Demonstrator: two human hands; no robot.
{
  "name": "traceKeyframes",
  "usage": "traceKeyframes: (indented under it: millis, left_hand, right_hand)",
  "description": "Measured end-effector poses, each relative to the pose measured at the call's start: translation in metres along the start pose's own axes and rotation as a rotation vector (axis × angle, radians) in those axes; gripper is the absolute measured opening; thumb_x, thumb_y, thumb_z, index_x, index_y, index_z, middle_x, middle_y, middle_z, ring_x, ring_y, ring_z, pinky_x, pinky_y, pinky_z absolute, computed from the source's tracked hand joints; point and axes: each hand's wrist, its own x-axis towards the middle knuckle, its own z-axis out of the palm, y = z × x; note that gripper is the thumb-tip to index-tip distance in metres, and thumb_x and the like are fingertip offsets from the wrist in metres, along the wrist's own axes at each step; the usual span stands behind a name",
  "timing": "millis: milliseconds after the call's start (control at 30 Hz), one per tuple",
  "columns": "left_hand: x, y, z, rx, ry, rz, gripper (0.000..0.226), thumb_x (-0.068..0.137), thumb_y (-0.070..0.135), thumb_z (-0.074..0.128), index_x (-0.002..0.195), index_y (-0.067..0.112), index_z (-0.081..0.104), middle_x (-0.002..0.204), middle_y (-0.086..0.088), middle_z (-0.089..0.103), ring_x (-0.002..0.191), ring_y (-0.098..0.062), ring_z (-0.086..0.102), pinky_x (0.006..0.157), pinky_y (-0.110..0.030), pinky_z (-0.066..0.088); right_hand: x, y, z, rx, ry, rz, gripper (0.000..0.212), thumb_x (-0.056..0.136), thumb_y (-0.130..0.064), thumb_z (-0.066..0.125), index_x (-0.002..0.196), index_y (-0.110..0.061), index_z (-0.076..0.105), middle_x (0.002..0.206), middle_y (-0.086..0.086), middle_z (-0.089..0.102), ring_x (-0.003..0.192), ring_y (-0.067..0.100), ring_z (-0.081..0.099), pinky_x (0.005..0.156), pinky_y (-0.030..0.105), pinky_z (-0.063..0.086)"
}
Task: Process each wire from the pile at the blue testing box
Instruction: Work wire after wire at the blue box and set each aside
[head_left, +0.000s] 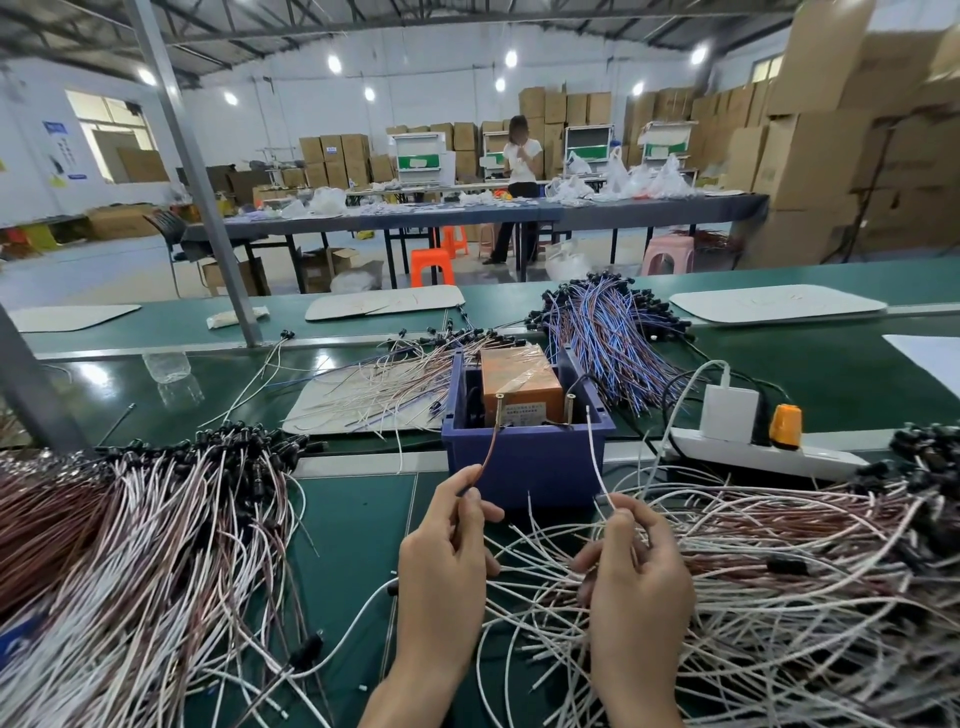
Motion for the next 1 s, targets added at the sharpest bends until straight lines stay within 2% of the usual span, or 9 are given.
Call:
traceKeyframes:
  millis: [367, 733, 900, 1000]
  left_hand:
    - [-0.0012, 0.0006, -0.0015, 0.003, -0.006, 0.004, 0.026, 0.104, 0.03, 0.046, 0.122, 0.045, 0.057, 0.09, 0.016, 0.071, 0.054, -0.014, 0.065, 0.055, -0.022, 0.054]
    - [-0.0014, 0.0023, -0.0013, 0.002, -0.009, -0.008, 0.026, 0.104, 0.031, 0.046, 0.126, 0.038, 0.06, 0.089, 0.016, 0.07, 0.054, -0.011, 0.064, 0.054, -0.017, 0.05]
    - [-0.0028, 0.0032, -0.0009, 0.006, -0.02, 0.003, 0.026, 0.104, 0.032, 0.046, 0.125, 0.042, 0.059, 0.09, 0.016, 0.07, 0.055, -0.012, 0.064, 0.054, -0.017, 0.05]
    - [-0.0026, 0.0032, -0.0003, 0.0, -0.02, 0.004, 0.028, 0.103, 0.032, 0.046, 0.127, 0.037, 0.06, 0.09, 0.015, 0.07, 0.055, -0.012, 0.064, 0.052, -0.014, 0.048]
  right_hand:
    - [-0.0021, 0.0004, 0.0016, -0.042, -0.059, -0.029, 0.017, 0.101, -0.035, 0.049, 0.105, -0.042, 0.064, 0.06, 0.001, 0.069, 0.041, 0.009, 0.054, 0.041, 0.019, 0.044]
    - [-0.0036, -0.0003, 0.0022, -0.063, -0.09, -0.061, 0.017, 0.1, -0.039, 0.049, 0.104, -0.044, 0.065, 0.06, 0.001, 0.069, 0.042, 0.009, 0.055, 0.044, 0.025, 0.046]
    - [-0.0043, -0.0018, 0.0028, -0.06, -0.119, -0.074, 0.017, 0.099, -0.041, 0.049, 0.104, -0.047, 0.065, 0.06, 0.001, 0.068, 0.043, 0.008, 0.054, 0.043, 0.026, 0.047]
    - [-0.0043, -0.0024, 0.0031, -0.038, -0.121, -0.078, 0.019, 0.098, -0.043, 0.049, 0.102, -0.047, 0.067, 0.058, 0.002, 0.067, 0.043, 0.008, 0.053, 0.043, 0.024, 0.046]
